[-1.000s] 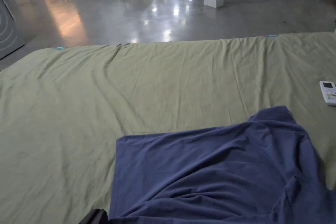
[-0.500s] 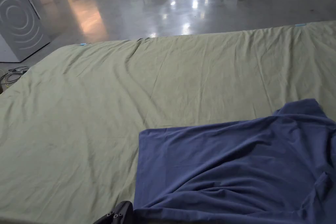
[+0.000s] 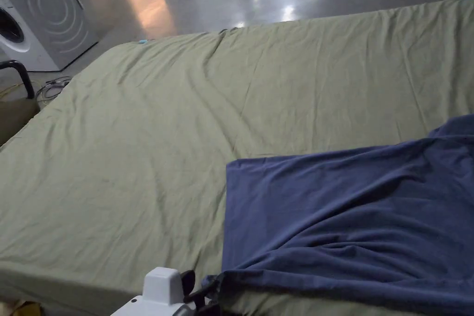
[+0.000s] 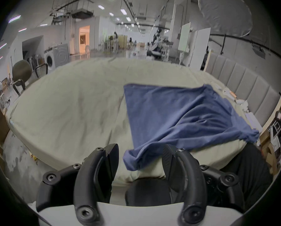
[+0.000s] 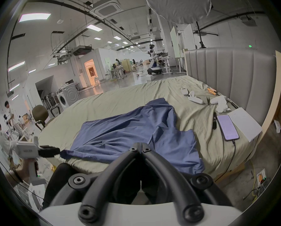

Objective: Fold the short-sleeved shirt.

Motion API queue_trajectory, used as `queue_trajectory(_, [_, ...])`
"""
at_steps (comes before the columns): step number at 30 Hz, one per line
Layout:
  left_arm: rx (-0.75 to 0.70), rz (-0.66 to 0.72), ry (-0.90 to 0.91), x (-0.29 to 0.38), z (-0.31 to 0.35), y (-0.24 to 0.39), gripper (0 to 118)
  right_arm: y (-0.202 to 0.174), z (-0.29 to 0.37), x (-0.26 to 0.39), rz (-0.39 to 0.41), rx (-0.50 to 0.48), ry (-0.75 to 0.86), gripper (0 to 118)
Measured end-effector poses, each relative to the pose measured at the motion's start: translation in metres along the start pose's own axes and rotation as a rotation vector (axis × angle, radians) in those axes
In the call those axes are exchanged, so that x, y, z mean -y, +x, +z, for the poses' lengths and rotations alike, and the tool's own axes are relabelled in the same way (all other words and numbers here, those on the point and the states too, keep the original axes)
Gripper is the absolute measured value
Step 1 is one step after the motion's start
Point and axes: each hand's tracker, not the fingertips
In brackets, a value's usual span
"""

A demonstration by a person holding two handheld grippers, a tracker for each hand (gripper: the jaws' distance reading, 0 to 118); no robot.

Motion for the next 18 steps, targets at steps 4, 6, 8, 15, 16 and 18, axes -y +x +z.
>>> queue_trajectory(4, [0.025, -0.047, -0.078, 0.006, -0.016, 0.002, 20, 0.009, 0.003, 0.003, -0.076, 0.026, -0.011, 0])
queue_trajectory(6, [0.019, -0.066, -0.087, 0.007, -0.02, 0.005, 11, 0.015, 0.004, 0.006, -0.122, 0.041, -0.021, 0])
queue_trajectory(8, [0.007, -0.082, -0.102, 0.008, -0.023, 0.007, 11, 0.023, 0.005, 0.009, -0.155, 0.054, -0.025, 0])
queue_trajectory(15, [0.013, -0.208, -0.175, 0.013, -0.029, 0.019, 10, 0.05, 0.008, 0.015, -0.172, 0.126, -0.024, 0])
queue_trajectory(16, [0.007, -0.208, -0.158, 0.012, -0.029, 0.02, 11, 0.055, 0.007, 0.016, -0.154, 0.142, -0.024, 1])
queue_trajectory(18, [-0.001, -0.226, -0.199, 0.005, -0.034, 0.023, 10, 0.067, 0.001, 0.017, -0.102, 0.151, -0.022, 39])
